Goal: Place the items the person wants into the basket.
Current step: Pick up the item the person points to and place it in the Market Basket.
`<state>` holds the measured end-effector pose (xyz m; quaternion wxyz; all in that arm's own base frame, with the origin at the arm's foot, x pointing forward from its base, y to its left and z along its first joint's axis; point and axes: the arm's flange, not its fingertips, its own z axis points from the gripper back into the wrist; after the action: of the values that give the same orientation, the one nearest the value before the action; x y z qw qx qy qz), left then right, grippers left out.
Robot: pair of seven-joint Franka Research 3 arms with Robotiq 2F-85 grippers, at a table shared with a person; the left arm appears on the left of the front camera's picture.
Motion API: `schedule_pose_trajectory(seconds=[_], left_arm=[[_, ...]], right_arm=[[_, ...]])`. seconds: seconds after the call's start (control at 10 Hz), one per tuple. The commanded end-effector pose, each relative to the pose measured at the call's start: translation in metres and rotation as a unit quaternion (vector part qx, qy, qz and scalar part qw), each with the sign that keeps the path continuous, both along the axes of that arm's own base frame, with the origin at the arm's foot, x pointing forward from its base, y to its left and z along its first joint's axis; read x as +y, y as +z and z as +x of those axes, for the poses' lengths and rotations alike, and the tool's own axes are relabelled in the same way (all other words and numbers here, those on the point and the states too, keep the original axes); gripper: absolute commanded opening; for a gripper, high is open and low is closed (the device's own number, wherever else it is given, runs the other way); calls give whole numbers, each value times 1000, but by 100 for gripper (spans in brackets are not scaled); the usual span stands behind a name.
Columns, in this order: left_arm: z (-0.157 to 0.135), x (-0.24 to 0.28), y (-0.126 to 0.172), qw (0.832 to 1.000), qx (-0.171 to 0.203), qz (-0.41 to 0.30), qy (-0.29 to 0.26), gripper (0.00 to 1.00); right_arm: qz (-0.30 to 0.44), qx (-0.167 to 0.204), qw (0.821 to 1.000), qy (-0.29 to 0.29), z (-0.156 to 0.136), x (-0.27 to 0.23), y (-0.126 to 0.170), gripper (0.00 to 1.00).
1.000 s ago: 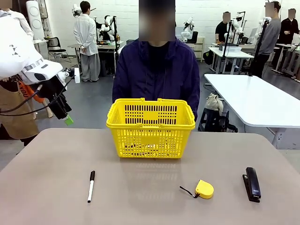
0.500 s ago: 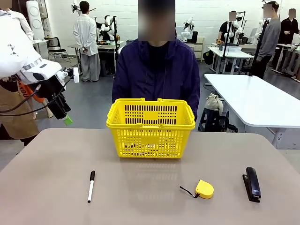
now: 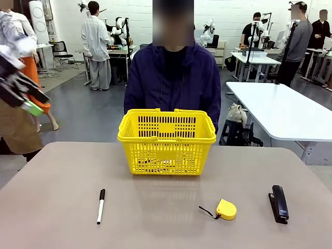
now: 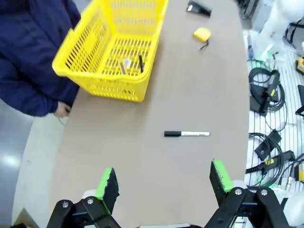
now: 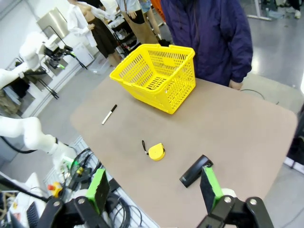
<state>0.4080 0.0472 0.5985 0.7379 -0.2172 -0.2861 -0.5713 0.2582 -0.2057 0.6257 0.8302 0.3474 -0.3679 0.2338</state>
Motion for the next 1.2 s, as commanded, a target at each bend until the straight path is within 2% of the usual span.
schedule_pose_trajectory(seconds=[0.0,0.1,0.2,0.3,0.4,0.6,0.7,0.9,1.0,1.1], left_arm=[[-7,33,10,998,-35,-54,-22,100],[1,57,22,995,-66,-61,-29,100],[2,83,25,991,-84,-103,-35,100],[-10,103,18,986,-113,-120,-23,100],[-14,122,14,984,-124,-128,-1,100],[-18,154,19,981,-78,-179,-17,100],[-27,163,18,978,-80,-193,-17,100],[-27,173,16,977,-76,-201,-20,100],[-28,168,5,976,-59,-206,-22,100],[-36,167,11,978,-68,-197,-11,100]], right_arm=[[11,-13,1000,5,2,2,0,100],[11,-13,1000,5,2,2,0,100],[11,-13,1000,5,2,2,0,100],[11,-13,1000,5,2,2,0,100],[11,-13,1000,5,2,2,0,100],[11,-13,1000,5,2,2,0,100],[11,-13,1000,5,2,2,0,100],[11,-13,1000,5,2,2,0,100],[11,-13,1000,5,2,2,0,100],[11,-13,1000,5,2,2,0,100]])
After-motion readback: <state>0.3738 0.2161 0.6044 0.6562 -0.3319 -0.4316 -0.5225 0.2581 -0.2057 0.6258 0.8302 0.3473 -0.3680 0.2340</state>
